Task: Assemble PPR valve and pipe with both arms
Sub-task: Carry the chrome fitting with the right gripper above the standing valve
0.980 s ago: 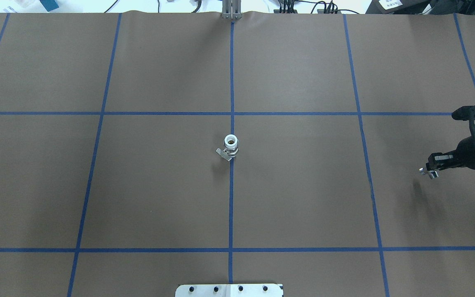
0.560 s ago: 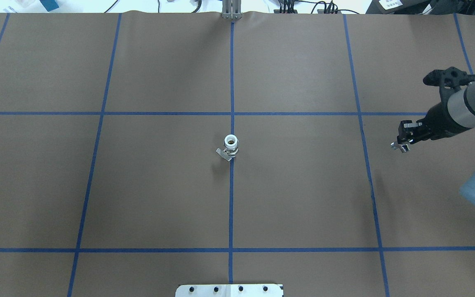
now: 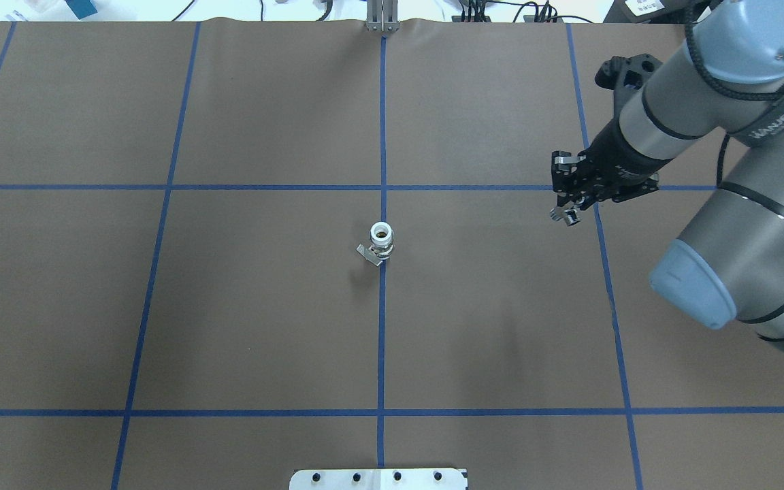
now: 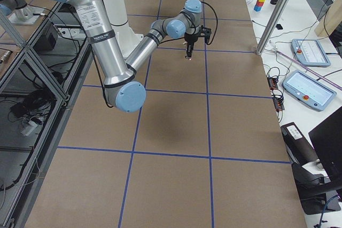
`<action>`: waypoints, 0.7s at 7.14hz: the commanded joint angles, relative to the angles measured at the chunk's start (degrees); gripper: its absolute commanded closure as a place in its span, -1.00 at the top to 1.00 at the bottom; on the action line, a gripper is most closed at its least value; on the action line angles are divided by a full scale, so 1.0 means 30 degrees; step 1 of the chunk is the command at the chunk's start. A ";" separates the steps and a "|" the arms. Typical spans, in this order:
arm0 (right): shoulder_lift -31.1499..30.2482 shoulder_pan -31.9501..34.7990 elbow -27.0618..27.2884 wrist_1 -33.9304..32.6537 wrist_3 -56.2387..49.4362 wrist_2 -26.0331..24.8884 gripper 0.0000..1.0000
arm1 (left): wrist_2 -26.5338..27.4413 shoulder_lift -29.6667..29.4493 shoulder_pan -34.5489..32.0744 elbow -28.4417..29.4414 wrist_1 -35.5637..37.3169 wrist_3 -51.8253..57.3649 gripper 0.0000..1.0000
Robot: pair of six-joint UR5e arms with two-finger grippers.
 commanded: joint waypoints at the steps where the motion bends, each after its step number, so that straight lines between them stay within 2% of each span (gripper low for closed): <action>1: 0.3075 -0.2478 -0.1400 -0.0346 0.3634 -0.2047 -1.00 | -0.0035 -0.0014 -0.0230 0.0169 -0.0031 -0.1149 0.99; 2: 0.4858 -0.3303 -0.2889 -0.0404 0.4460 -0.2787 -1.00 | -0.0035 -0.0014 -0.0201 0.0315 -0.0031 -0.1178 0.99; 3: 0.6471 -0.3631 -0.4732 -0.0752 0.4758 -0.2823 -1.00 | -0.0035 0.0015 -0.0200 0.0316 -0.0031 -0.1237 0.99; 5: 0.9550 -0.3896 -0.7755 -0.3059 0.4790 -0.2853 -1.00 | -0.0035 0.0015 -0.0200 0.0258 -0.0031 -0.1237 0.99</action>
